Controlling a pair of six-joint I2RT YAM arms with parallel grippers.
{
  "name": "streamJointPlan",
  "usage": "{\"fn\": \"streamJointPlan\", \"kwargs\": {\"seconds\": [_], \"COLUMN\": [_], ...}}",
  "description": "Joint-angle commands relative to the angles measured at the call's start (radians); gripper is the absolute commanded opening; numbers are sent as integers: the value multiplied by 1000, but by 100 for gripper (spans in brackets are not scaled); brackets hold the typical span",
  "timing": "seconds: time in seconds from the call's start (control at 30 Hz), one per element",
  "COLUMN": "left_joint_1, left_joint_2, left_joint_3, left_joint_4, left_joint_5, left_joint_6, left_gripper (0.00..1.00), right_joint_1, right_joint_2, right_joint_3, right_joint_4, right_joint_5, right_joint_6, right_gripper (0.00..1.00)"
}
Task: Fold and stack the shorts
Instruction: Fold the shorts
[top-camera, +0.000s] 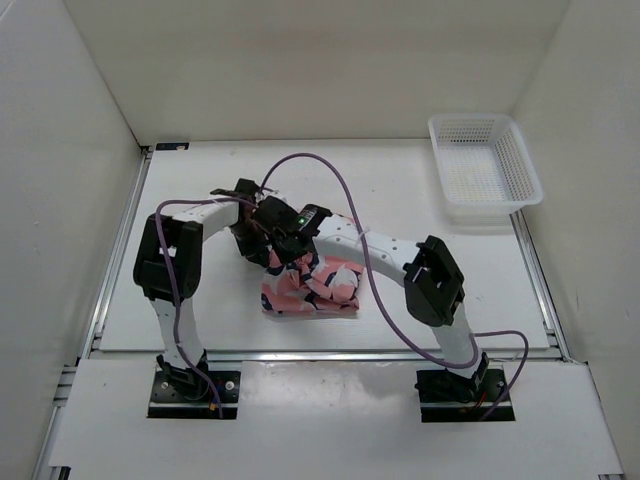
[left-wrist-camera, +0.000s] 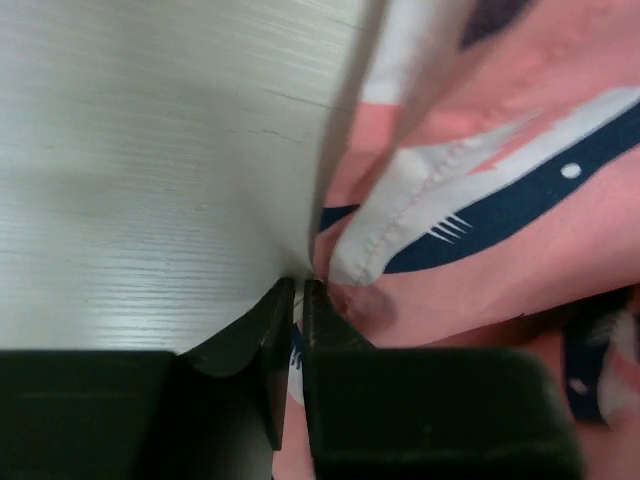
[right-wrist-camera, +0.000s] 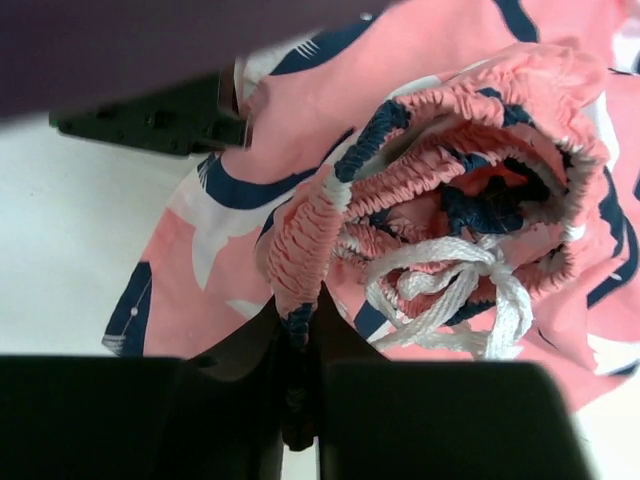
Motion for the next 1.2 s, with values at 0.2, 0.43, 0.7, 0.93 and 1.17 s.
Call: {"fn": "streamJointPlan", "kwargs": {"seconds": [0.2,0.43,0.7,0.93,1.17], "left_joint_1": [134,153,-1,-45,-45], "left_joint_2": [-181,-231,-267,-23,126], "left_joint_3": [148,293,257,257,349], "left_joint_4": [-121,-217,-122,-89,-88], "left_joint_5": [-3,-23,130,108,-1], "left_joint_6": [101,131,93,93,102], "left_gripper": [69,23,10,10,10], "right_joint_1": [15,5,-210,-265,-285], "right_joint_2": [-224,-457,-476,-315,-102], "right_joint_3": [-120,-358,-515,-481,-435], "right_joint_4": [128,157,212,246,298], "right_joint_5": [-9,83,-112,-131,-111], "right_joint_6": [6,109,163,126,135], "right_gripper": [80,25,0,0,0]}}
